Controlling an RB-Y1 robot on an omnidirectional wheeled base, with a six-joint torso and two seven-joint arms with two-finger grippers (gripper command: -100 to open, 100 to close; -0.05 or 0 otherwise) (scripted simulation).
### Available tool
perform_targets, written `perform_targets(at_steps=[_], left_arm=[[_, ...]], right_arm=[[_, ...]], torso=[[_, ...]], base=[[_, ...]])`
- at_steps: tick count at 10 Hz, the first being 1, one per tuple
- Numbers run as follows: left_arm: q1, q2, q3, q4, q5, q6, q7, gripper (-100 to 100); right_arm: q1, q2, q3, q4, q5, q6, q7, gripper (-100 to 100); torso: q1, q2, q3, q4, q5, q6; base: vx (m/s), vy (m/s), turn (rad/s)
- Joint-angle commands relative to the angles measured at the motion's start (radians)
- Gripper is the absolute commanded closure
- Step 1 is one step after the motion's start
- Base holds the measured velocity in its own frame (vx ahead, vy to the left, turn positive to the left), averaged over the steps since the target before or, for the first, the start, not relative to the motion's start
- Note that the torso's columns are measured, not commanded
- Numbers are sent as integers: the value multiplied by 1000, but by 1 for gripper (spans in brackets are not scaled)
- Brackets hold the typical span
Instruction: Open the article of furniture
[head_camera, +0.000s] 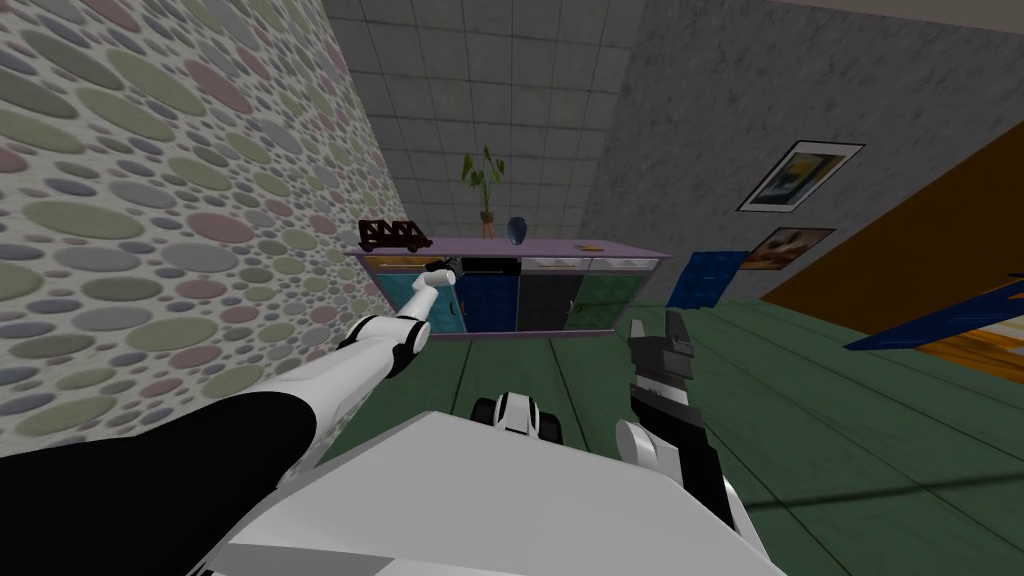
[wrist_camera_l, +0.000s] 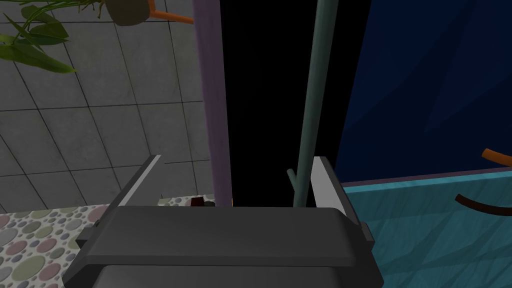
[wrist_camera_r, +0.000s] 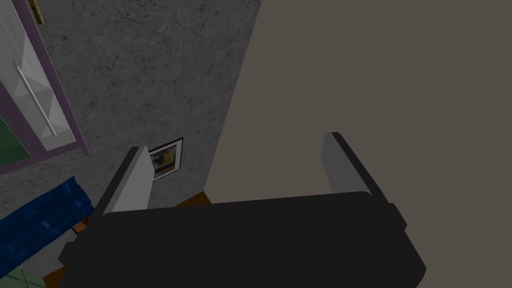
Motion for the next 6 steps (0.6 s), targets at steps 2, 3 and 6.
perform_targets(at_steps=[2, 3, 6], left_arm=[[-1, 1, -1, 3, 3, 1, -2, 0], [0, 1, -1, 3, 3, 1, -2, 0], [0, 1, -2, 3, 3, 1, -2, 0]], right_arm=[[0, 0, 0, 0, 0, 0, 0, 0], [0, 0, 0, 0, 0, 0, 0, 0], [0, 0, 0, 0, 0, 0, 0, 0]], torso=[[0, 0, 0, -1, 1, 0], [0, 0, 0, -1, 1, 0], [0, -1, 0, -1, 1, 0]], base=[[0, 0, 0], [0, 0, 0], [0, 0, 0]])
